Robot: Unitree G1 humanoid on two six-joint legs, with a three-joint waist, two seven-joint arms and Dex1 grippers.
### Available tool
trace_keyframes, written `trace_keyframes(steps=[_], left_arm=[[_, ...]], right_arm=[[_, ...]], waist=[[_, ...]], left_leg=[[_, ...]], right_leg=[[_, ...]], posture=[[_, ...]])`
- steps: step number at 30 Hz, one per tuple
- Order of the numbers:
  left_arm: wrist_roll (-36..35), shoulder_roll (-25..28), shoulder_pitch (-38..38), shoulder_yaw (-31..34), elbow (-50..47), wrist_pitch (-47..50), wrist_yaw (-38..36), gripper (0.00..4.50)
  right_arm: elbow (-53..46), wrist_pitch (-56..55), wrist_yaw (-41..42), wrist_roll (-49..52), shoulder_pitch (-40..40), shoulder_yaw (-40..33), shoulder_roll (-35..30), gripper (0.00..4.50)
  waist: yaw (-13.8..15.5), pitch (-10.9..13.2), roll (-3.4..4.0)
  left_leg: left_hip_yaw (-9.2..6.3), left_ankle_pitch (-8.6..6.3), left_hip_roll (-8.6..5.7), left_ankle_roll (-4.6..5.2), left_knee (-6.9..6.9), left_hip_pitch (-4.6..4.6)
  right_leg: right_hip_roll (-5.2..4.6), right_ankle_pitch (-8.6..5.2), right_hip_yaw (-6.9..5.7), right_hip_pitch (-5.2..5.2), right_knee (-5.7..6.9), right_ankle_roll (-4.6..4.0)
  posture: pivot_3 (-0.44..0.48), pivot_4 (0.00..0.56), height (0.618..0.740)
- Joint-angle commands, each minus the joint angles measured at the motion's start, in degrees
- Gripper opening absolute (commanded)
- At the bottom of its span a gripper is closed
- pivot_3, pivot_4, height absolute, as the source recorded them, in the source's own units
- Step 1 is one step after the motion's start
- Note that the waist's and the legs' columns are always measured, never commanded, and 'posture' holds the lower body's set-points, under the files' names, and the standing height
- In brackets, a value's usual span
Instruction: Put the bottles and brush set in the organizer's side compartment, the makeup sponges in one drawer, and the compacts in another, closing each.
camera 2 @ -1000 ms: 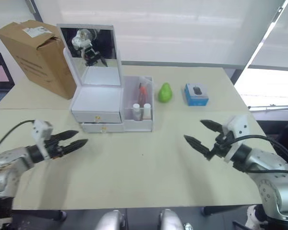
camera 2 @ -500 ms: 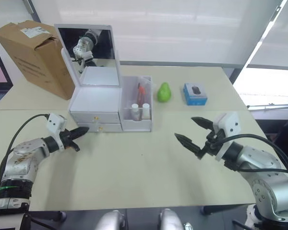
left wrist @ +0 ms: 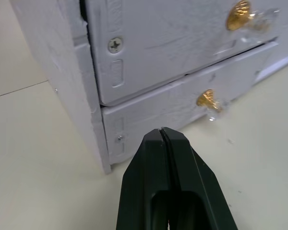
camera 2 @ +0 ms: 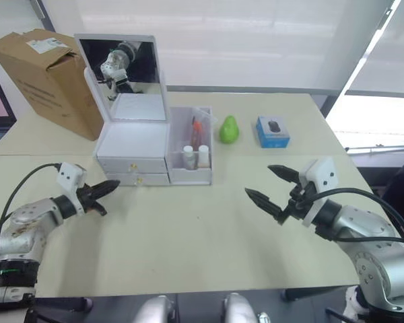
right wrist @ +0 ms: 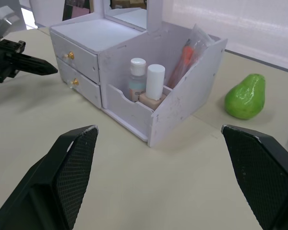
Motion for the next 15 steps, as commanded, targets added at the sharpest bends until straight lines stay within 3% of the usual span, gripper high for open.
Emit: trace_keyframes(steps=[1,5,8,14,15], left_arm=[[-6.55,5.46,5.94,11.18,-8.44,2.33,-4.43,0.4],[-8.6,9.65,12.78,19.69,-12.83,4.07,-5.82,1.49],[-10.16,9.68,15.88,25.42,-15.8,5.72,-3.88,2.41],[-7.57,8.37,22.29,29.6,-15.18,3.28,-3.16,4.33],[-7.26,8.41,22.37,29.77,-14.41,2.77,-2.87,4.46]], right_arm=[[0.72,-1.02,2.01,1.72,2.5,-7.01,-1.31,4.5],[4.56,-3.13,5.25,1.57,5.74,-11.93,-1.38,4.5],[9.38,-5.44,8.65,0.18,8.74,-15.38,-2.05,4.5],[17.5,-10.09,13.94,-2.76,11.55,-18.18,-3.52,4.5],[18.31,-10.68,14.41,-3.2,11.65,-18.18,-3.69,4.5]], waist=[[-0.05,0.03,0.04],[0.21,0.16,0.25],[0.91,0.24,0.37],[1.31,0.27,0.45],[1.31,0.27,0.45]], left_leg=[[0.02,0.0,0.03,0.0,-0.01,-0.01],[0.04,-0.01,0.04,-0.02,-0.01,0.04],[0.14,-0.18,0.04,-0.3,-0.01,0.07],[0.27,-0.27,-0.06,-0.46,-0.01,0.06],[0.25,-0.27,-0.04,-0.46,-0.01,0.06]], right_leg=[[0.0,0.0,0.0,-0.04,-0.02,0.0],[-0.04,-0.03,-0.04,-0.09,-0.02,-0.02],[-0.22,-0.07,-0.07,-0.17,-0.08,0.03],[-0.3,-0.1,-0.09,-0.16,-0.06,0.09],[-0.25,-0.1,-0.08,-0.16,-0.06,0.09]], posture=[[0.0,0.15,0.74],[0.0,0.15,0.74],[0.0,0.15,0.74],[0.0,0.15,0.74],[0.0,0.15,0.74]])
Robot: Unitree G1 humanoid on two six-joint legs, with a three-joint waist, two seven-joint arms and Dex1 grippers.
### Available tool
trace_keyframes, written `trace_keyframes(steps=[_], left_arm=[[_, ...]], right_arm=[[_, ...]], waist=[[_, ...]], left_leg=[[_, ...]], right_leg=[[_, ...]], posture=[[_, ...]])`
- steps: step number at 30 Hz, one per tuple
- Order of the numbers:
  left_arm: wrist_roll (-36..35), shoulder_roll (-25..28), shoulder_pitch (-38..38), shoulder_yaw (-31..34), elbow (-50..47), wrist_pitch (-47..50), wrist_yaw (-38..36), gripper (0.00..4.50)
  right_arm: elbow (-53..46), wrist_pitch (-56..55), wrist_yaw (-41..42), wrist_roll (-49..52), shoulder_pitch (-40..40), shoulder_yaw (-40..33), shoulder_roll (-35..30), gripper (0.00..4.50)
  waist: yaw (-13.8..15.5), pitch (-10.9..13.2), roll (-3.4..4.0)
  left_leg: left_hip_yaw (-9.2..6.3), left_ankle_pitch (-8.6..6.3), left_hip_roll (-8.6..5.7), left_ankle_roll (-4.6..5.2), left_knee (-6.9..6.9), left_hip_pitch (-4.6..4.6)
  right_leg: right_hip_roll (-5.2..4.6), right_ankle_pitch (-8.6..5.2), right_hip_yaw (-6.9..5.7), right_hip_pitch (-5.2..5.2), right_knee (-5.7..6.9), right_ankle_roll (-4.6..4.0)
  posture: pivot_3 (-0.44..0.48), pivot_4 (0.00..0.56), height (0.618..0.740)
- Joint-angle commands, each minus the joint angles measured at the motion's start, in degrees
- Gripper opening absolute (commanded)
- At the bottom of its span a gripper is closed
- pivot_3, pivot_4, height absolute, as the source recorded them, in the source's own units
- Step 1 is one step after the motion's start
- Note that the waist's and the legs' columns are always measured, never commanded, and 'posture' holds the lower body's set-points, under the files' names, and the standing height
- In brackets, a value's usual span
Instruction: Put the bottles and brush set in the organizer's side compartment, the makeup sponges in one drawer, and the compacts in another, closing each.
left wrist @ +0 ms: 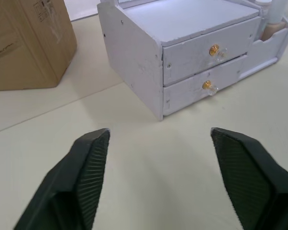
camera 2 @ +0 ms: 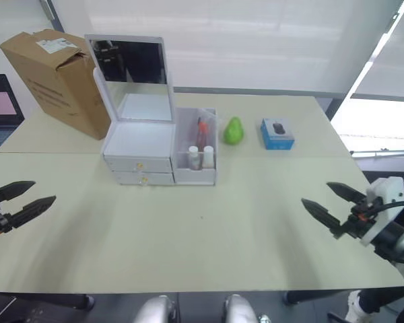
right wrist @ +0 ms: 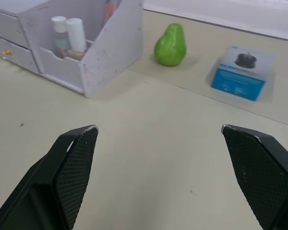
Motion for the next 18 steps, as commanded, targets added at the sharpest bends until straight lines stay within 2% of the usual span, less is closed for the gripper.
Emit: trace_keyframes(steps=[1,5,18], left_arm=[[1.53,0.21,0.22,2.62,1.88,-2.5,1.03,4.46],[2.39,-0.21,1.53,2.48,3.29,-3.49,1.16,4.46],[3.32,-1.0,1.14,1.57,2.75,-3.26,3.59,4.46]], right_arm=[[2.64,-3.53,2.34,-1.48,0.25,-1.98,-1.26,4.5],[5.72,-5.09,3.05,-2.37,-0.36,-2.11,-1.33,4.5],[3.37,-3.9,1.97,-2.37,-1.66,0.37,-0.83,4.5]], waist=[[0.01,0.0,-0.02],[-0.04,0.0,-0.01],[0.06,0.0,0.0]], left_leg=[[-0.03,0.0,0.03,0.0,0.0,0.01],[-0.05,0.0,0.05,0.0,0.0,0.01],[-0.04,-0.02,0.08,-0.03,0.0,0.0]], right_leg=[[0.07,0.0,0.0,-0.01,0.0,0.0],[0.12,0.0,0.04,-0.03,-0.01,0.0],[0.12,0.0,0.04,-0.03,-0.01,0.0]], posture=[[0.0,0.15,0.74],[0.0,0.15,0.74],[0.0,0.15,0.74]])
